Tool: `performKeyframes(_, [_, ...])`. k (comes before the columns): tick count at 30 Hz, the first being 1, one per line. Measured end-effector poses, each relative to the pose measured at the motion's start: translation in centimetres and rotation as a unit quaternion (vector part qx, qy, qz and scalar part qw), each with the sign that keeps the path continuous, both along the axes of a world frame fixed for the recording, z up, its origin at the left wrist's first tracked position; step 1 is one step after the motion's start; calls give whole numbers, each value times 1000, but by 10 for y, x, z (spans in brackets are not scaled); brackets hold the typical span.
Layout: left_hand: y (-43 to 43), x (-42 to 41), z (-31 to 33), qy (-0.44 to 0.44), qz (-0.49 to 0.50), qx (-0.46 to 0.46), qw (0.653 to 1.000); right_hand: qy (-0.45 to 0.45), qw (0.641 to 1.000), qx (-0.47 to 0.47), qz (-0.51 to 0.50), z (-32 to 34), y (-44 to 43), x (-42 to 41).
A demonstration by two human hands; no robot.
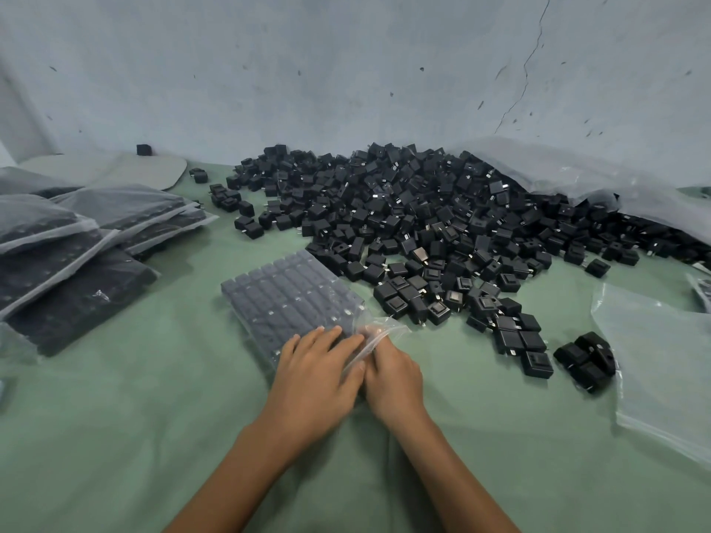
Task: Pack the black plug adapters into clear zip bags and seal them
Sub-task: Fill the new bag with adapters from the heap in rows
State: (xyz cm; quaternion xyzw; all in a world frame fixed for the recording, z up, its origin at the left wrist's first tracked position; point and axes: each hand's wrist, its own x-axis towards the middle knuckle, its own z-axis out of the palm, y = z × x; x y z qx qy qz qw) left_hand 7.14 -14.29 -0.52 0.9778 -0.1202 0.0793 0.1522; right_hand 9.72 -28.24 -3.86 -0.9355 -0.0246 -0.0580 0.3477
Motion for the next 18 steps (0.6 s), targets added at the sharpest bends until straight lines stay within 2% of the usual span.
performKeyframes(3, [4,13,8,-24,-22,-19,999,8,1000,-2,5,3,0,-1])
performKeyframes(7, [1,24,1,9,-61,-17,998,-2,999,15,38,9,-3,-9])
performKeyframes(18, [4,21,-9,-11,-56,1,998,-27,998,13,48,7,-8,-11])
